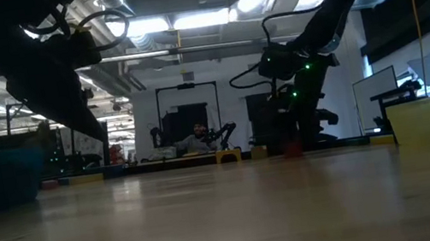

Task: Sort blocks by size
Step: Put the red arch block into the blue bin

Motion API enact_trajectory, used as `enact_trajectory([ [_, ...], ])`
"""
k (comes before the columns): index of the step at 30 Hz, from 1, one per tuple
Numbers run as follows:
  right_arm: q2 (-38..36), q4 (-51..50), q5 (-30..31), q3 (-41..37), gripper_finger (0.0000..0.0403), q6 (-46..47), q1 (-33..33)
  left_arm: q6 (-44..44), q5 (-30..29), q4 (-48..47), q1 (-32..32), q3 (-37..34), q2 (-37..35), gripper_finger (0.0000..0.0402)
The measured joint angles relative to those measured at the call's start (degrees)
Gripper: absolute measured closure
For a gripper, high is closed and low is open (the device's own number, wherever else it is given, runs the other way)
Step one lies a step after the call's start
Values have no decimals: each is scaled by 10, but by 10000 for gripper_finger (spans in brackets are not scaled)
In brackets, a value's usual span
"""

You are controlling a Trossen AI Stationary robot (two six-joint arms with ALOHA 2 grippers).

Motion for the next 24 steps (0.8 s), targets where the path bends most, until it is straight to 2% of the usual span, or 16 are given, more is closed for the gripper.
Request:
enact_trajectory([
  [14, -2, 6, 21, 2, 355, -43, 0, 5, 0, 2, 0, 0, 0, 259],
  [24, -2, 8, 28, 2, 349, -70, 0, 4, 0, 2, 0, 0, 0, 259],
])
